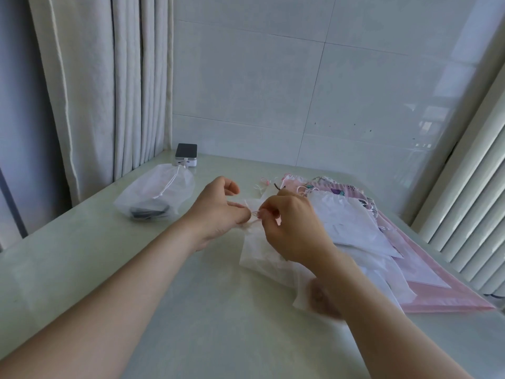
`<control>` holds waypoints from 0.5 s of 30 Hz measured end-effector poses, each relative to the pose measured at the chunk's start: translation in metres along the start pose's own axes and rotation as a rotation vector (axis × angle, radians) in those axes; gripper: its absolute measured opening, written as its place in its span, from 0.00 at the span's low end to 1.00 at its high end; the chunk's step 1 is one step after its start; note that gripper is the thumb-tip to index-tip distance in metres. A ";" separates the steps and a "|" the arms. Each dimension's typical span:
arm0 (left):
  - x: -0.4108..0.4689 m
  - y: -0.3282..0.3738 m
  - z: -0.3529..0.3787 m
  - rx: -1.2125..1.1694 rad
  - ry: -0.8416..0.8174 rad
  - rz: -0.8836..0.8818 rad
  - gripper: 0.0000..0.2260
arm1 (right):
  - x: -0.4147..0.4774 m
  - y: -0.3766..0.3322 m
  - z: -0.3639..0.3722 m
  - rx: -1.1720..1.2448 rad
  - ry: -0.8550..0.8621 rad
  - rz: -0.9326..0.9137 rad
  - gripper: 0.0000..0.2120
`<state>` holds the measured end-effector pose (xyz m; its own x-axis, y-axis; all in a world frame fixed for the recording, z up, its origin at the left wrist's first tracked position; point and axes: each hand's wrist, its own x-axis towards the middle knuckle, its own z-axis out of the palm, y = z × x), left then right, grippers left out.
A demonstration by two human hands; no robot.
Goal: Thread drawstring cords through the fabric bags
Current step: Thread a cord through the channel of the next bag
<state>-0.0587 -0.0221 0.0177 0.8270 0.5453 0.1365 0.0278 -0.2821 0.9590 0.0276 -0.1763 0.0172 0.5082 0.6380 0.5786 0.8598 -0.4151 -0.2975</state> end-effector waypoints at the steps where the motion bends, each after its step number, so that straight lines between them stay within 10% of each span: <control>1: 0.001 -0.001 -0.001 0.041 0.037 0.046 0.17 | 0.000 -0.003 -0.003 0.089 -0.021 0.054 0.09; 7: 0.002 -0.001 0.002 0.197 0.195 0.315 0.10 | 0.001 -0.004 -0.012 0.681 -0.134 0.316 0.10; 15: -0.003 0.001 0.009 0.193 0.032 0.441 0.10 | 0.003 -0.007 -0.012 0.755 -0.023 0.401 0.11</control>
<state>-0.0559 -0.0307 0.0163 0.7656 0.3643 0.5303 -0.2151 -0.6319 0.7446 0.0220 -0.1796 0.0303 0.7750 0.5514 0.3088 0.4141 -0.0739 -0.9072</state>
